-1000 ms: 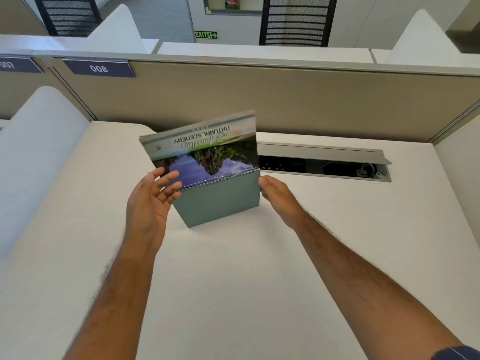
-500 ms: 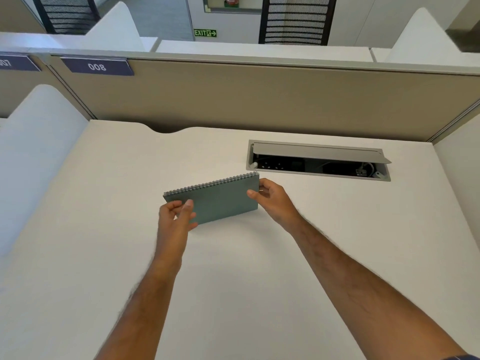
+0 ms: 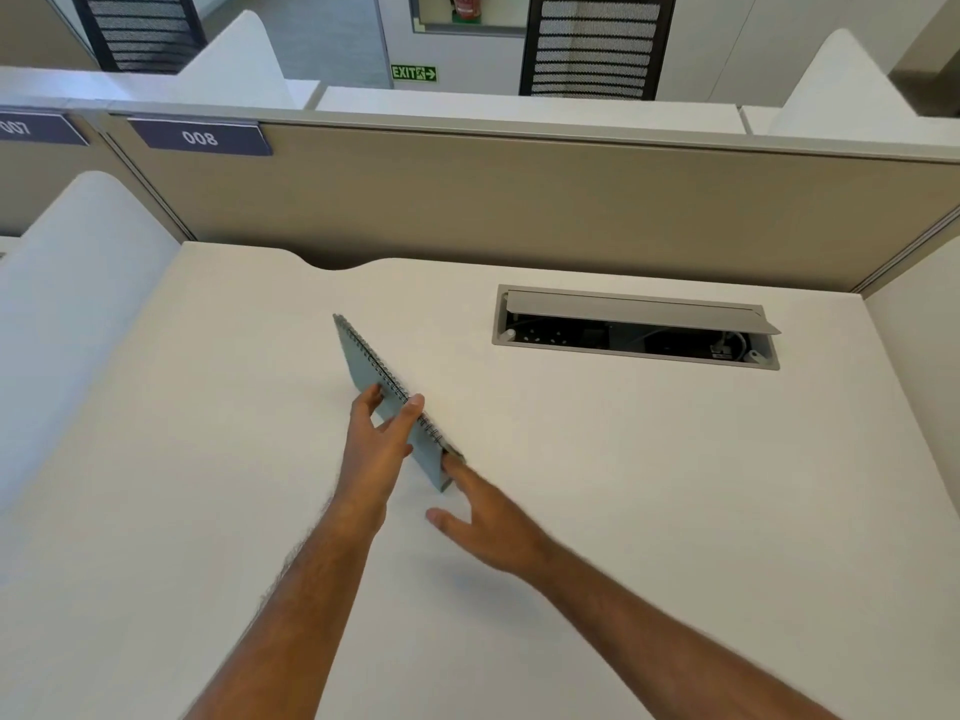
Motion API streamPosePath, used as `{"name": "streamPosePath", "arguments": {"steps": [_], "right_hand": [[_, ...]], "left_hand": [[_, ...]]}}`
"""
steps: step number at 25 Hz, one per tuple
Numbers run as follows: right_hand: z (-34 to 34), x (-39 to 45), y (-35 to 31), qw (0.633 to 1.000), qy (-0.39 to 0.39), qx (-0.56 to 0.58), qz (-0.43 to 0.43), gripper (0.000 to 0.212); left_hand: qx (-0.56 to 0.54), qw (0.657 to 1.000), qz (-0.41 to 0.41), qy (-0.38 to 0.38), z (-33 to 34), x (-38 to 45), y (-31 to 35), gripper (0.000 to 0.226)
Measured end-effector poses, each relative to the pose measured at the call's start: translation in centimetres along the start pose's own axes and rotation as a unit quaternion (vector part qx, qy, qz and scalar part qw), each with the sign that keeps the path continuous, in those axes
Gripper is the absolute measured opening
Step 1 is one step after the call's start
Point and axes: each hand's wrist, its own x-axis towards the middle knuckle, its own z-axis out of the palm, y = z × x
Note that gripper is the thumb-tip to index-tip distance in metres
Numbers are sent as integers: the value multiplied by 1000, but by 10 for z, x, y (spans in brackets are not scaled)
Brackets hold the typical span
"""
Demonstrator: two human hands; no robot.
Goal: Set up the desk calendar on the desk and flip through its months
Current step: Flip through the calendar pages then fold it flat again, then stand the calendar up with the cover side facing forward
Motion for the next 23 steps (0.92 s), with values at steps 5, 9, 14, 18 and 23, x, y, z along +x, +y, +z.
{"name": "streamPosePath", "arguments": {"steps": [5, 9, 14, 18, 23], "right_hand": [[15, 0, -14, 970, -166, -179, 2, 73], [-6, 5, -13, 971, -169, -163, 37, 31], [-74, 46, 0, 991, 97, 27, 83, 13], [-115, 80, -2, 978, 184, 30, 89, 52], [-117, 92, 2, 984, 164, 22, 70, 46]], "left_hand": [[140, 986, 72, -58, -26, 18, 11, 54], [209, 959, 138, -134, -42, 34, 20, 42], [286, 925, 185, -167, -53, 64, 32, 34], [330, 902, 233, -154, -47, 78, 42, 30], [322, 888, 310, -111, -47, 84, 37, 31]]}}
